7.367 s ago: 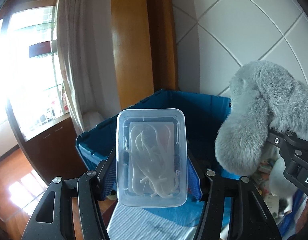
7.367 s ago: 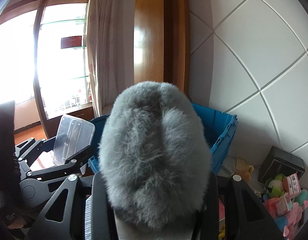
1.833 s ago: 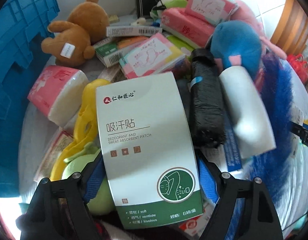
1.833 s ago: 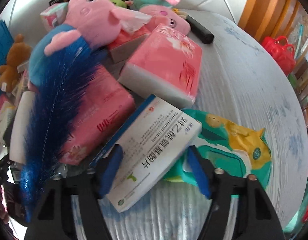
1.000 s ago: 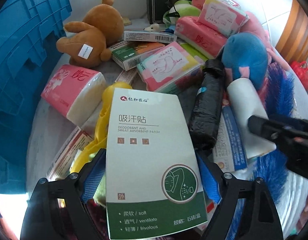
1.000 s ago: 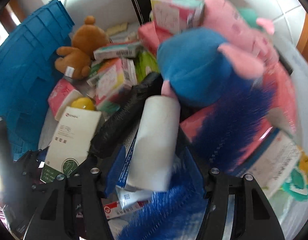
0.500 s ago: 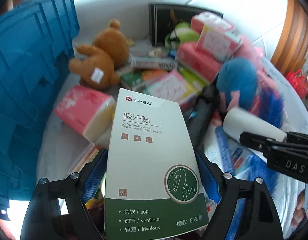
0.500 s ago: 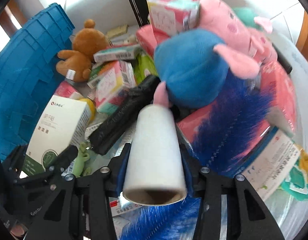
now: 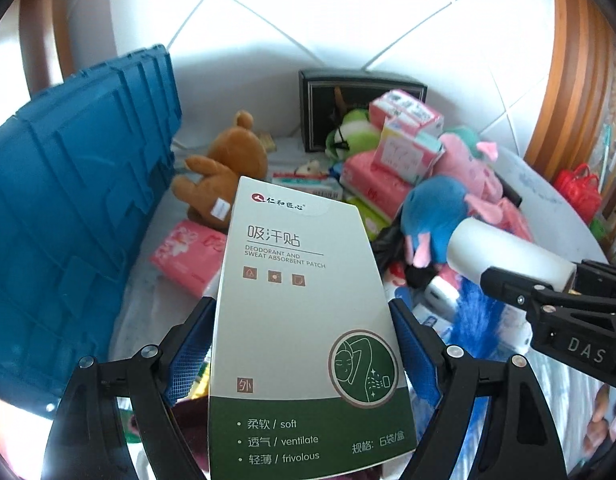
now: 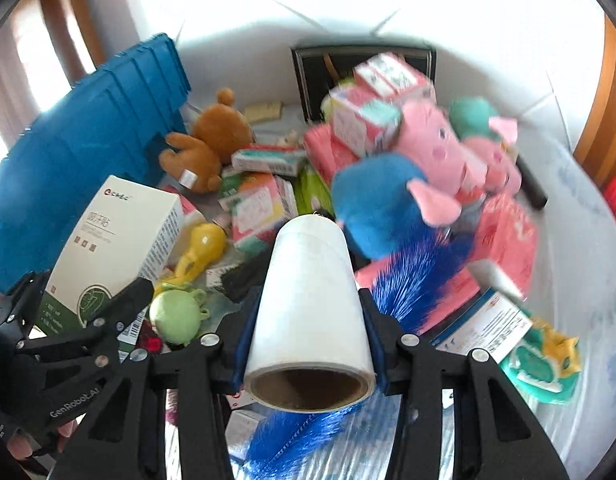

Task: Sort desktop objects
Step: 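Carry the patch box and lint roller over the blue crate with both tools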

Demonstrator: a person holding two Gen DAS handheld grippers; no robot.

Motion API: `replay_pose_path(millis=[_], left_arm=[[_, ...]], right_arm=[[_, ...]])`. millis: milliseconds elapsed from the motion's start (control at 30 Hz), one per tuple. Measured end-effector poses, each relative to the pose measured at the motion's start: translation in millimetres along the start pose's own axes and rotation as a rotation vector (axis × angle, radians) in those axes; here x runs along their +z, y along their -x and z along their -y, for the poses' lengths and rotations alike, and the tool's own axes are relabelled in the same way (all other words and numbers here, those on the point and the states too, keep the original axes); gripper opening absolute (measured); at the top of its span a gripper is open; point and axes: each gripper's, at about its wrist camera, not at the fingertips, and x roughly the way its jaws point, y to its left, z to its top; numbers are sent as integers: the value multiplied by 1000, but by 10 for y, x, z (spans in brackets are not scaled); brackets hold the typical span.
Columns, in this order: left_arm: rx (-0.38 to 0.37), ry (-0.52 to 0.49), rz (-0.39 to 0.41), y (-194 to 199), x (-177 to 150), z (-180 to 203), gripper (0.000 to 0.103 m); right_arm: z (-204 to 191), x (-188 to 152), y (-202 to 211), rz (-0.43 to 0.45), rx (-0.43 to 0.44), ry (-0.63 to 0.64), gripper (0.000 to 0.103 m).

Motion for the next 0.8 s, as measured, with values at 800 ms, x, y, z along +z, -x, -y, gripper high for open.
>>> replay_pose_path(millis=[800], left_arm=[[415,236,349,2023,406,-1396,85]], right_arm=[[-1939,856,1247,334,291,423,45]])
